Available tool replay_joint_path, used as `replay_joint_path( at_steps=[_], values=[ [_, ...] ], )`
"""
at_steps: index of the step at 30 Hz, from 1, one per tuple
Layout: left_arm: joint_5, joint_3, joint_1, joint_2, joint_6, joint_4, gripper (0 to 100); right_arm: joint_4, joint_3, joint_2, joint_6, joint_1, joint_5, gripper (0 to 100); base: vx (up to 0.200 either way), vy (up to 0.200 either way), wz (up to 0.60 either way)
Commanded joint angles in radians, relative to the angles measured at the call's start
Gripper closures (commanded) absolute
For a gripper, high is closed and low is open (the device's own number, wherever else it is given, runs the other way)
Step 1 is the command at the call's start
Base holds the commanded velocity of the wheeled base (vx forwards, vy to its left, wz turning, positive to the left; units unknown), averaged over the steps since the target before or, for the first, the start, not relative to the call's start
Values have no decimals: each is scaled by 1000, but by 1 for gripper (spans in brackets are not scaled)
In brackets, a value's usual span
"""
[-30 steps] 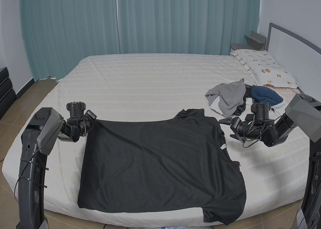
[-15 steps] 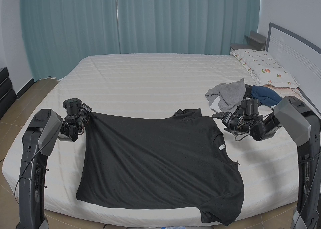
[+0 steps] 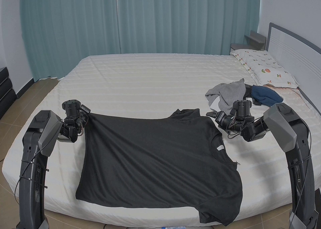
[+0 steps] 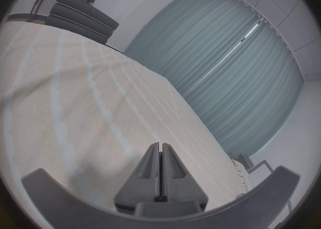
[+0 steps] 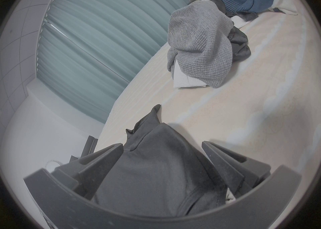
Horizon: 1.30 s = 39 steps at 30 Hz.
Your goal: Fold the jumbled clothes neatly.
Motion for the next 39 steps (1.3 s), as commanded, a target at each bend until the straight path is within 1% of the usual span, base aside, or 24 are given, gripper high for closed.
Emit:
replay_joint_path(
  at_steps=[1, 14, 15, 28, 32, 37, 39],
  values=[
    [0, 4, -1, 6, 0, 3, 100, 6, -116, 76, -5, -5, -3, 0, 0, 0, 0],
    [-1, 8, -3, 7, 1, 6, 100, 35, -188, 122, -37, 4, -3, 0, 0, 0, 0],
    [-1, 9, -3, 7, 1, 6, 100, 35, -188, 122, -37, 4, -3, 100, 0, 0, 0],
    [-1, 11, -4, 7, 1, 8, 100, 62, -220, 119, -66, 1, -7, 100, 0, 0, 0],
    [-1, 8, -4, 7, 1, 6, 100, 64, -291, 125, -68, -12, -67, 100, 0, 0, 0],
    [-1, 3, -4, 10, 1, 0, 100, 58, -326, 129, -66, -26, -78, 100, 0, 0, 0],
    [-3, -5, -6, 10, 0, -5, 100, 53, -326, 143, -68, -31, -99, 100, 0, 0, 0]
  ],
)
